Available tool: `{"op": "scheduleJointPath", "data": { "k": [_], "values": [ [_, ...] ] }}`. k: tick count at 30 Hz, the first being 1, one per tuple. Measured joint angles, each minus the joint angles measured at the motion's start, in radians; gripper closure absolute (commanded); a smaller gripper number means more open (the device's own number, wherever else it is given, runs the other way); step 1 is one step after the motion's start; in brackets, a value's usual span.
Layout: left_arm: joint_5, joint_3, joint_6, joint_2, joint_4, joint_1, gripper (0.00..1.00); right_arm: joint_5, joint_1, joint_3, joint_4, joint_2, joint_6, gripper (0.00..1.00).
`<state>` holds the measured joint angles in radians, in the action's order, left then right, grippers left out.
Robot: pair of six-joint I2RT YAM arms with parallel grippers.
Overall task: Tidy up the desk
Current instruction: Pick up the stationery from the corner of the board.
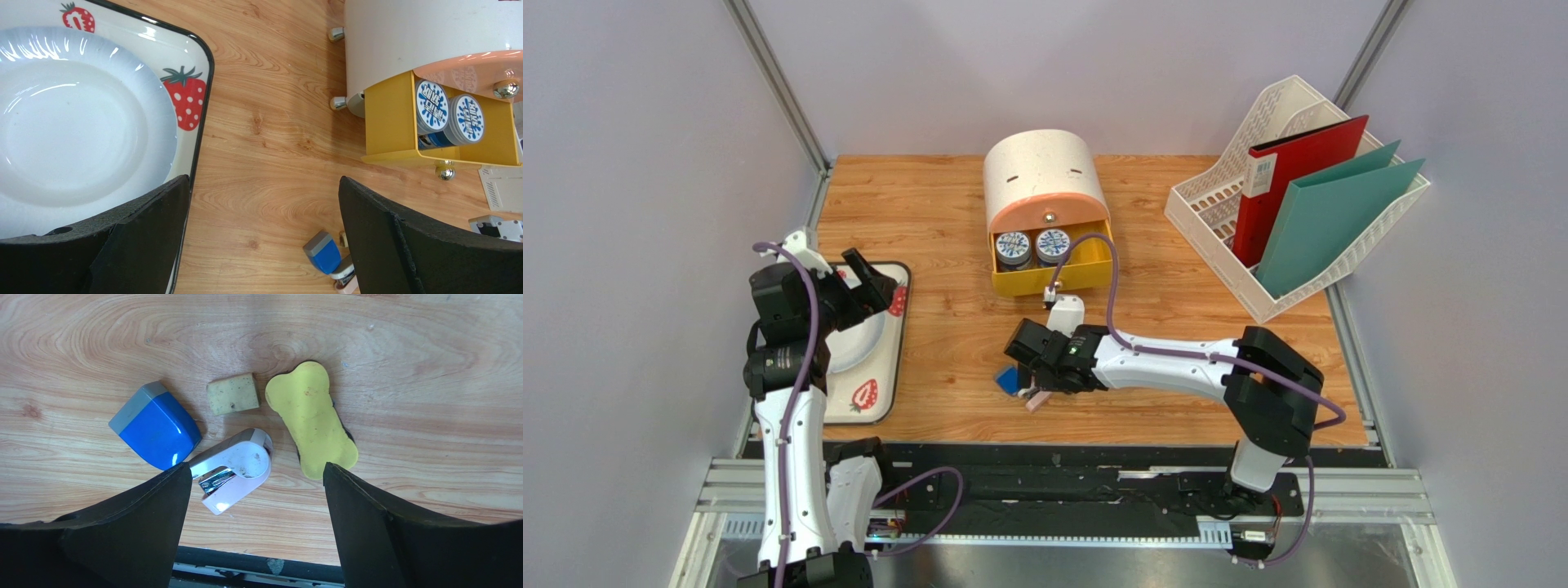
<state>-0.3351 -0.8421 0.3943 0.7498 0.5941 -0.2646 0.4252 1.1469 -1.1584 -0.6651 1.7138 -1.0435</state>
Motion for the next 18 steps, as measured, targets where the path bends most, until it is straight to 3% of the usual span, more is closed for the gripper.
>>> {"op": "scheduleJointPath", "data": {
  "k": [18],
  "values": [
    [-0.004,0.000,0.000,0.000,0.000,0.000,0.01,-0.109,-0.011,0.000,0.039,0.062,-0.103,0.22]
  ]
}}
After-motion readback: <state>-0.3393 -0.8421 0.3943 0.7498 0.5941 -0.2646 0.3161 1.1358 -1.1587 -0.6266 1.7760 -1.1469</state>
